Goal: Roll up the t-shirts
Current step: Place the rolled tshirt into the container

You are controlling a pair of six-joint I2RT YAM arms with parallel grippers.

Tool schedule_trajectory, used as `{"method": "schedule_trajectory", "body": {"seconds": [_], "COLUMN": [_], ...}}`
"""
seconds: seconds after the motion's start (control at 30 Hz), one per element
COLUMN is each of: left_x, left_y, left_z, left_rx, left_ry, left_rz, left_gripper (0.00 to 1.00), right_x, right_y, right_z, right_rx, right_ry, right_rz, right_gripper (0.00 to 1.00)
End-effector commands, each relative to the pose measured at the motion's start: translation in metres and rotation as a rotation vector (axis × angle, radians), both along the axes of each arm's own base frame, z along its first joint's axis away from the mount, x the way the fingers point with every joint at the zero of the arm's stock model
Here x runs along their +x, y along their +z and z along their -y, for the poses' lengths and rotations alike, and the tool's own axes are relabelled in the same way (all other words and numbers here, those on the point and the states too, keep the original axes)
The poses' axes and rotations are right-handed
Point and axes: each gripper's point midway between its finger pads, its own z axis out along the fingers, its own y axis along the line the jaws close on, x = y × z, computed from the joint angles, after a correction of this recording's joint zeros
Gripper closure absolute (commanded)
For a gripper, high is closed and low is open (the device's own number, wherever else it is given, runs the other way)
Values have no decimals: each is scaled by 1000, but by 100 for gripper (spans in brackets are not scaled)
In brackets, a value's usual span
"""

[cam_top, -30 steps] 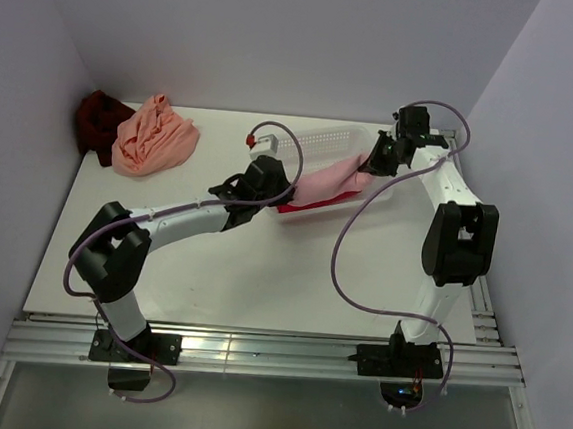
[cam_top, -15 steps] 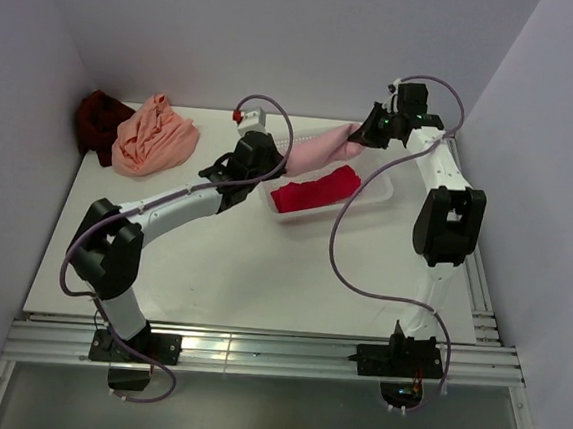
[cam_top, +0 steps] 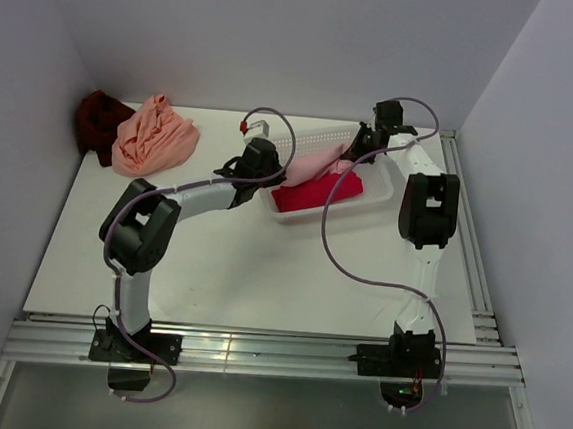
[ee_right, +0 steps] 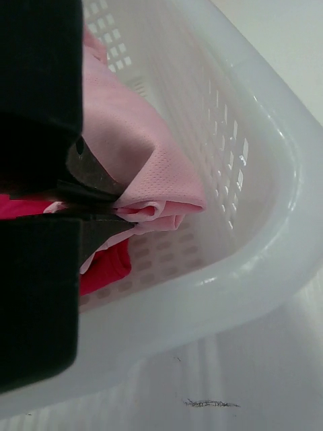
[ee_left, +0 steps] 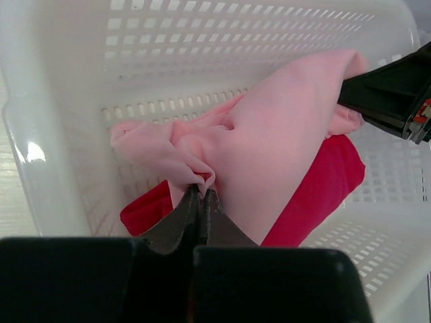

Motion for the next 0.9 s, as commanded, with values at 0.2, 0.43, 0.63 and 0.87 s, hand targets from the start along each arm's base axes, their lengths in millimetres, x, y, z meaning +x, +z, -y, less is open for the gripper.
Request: {"method": "schedule_trajectory", "body": {"seconds": [0.2, 0.43, 0.63, 0.87], "left_x": [-12, -3, -2, -2], "left_y": [-38, -69, -88, -105], "left_z": [-18, -33, -33, -35], "left_rx": [118, 196, 230, 267], "left_ry": [48, 97, 103, 105], "left_rz": [-143, -223, -281, -347], "left_gripper": [100, 100, 100, 100], "right_x": [-5, -23, -20, -20], "right_y": [33, 32, 19, 15], "right_z": [28, 34, 33, 28], "right_rx": [-183, -237, -247, -278], "right_ry": [-65, -73, -72, -66], "right_rz": [71, 65, 41, 32], "right_gripper": [100, 100, 100, 98]}}
